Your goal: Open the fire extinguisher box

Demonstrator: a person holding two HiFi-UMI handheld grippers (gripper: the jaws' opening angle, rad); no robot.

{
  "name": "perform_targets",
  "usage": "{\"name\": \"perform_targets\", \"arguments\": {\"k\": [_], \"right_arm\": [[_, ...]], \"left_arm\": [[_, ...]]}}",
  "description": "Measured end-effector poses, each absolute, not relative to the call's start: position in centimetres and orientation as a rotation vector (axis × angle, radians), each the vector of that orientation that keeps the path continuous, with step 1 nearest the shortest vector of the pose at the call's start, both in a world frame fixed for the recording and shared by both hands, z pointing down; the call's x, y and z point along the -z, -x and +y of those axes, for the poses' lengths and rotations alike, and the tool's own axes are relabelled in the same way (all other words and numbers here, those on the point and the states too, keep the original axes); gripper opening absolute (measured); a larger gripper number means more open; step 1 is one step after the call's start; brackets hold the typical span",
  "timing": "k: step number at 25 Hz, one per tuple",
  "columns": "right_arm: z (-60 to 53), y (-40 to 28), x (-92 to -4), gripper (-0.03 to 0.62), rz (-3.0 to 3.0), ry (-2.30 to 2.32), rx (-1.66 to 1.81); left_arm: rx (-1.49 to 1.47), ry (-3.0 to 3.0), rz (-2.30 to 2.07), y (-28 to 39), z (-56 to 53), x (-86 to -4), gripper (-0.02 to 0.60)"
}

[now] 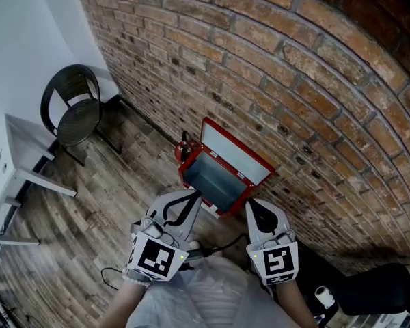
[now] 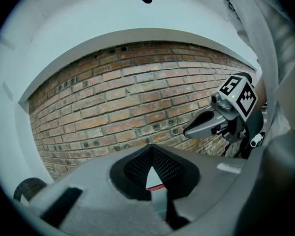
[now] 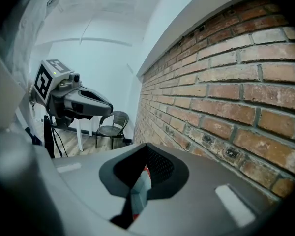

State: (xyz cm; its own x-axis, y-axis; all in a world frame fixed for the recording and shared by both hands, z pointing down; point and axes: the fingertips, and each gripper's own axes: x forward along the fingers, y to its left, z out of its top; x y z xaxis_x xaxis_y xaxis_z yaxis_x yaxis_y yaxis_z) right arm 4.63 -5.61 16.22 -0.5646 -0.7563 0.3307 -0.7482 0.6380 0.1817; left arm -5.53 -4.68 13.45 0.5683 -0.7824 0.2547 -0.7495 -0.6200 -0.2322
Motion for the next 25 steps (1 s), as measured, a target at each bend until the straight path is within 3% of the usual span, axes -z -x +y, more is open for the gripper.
{"name": "perform_targets", "arguments": {"k": [25], "right_arm": [[-5.42,-4.11,-16.66,0.01,-2.469,-1.156,0.04]], "left_arm": [[0.472,2.69,1.345,6.04,-5.15,-13.02,-0.002]]}}
